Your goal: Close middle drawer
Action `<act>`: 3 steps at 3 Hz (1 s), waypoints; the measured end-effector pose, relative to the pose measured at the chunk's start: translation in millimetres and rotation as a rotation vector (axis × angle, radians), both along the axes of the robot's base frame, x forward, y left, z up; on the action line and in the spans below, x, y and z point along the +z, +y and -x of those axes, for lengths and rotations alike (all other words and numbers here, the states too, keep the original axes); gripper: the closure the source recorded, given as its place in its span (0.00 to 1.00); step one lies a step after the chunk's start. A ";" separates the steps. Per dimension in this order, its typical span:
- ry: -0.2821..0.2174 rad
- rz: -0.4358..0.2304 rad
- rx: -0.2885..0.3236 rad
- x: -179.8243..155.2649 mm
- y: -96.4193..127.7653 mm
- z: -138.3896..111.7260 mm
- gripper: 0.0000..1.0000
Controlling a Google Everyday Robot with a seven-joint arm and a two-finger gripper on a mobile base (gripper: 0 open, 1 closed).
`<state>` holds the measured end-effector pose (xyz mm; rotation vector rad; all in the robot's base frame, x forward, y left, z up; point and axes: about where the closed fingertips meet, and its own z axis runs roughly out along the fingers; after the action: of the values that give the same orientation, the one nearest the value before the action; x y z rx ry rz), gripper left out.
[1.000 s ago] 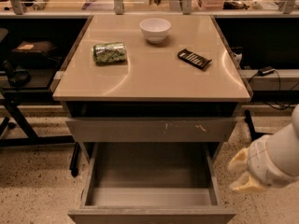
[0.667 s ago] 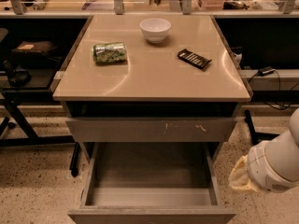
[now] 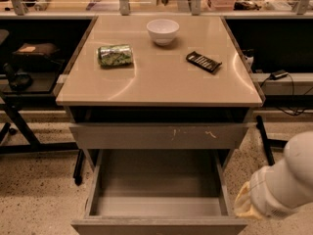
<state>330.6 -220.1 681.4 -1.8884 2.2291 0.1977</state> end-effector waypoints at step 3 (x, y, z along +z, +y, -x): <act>0.144 -0.161 -0.017 -222.0 19.5 60.6 1.00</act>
Offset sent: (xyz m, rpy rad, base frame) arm -0.0787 0.0244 -0.2651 0.1636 0.1471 0.0025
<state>270.0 -200.5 459.4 -1.8224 2.2421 0.5093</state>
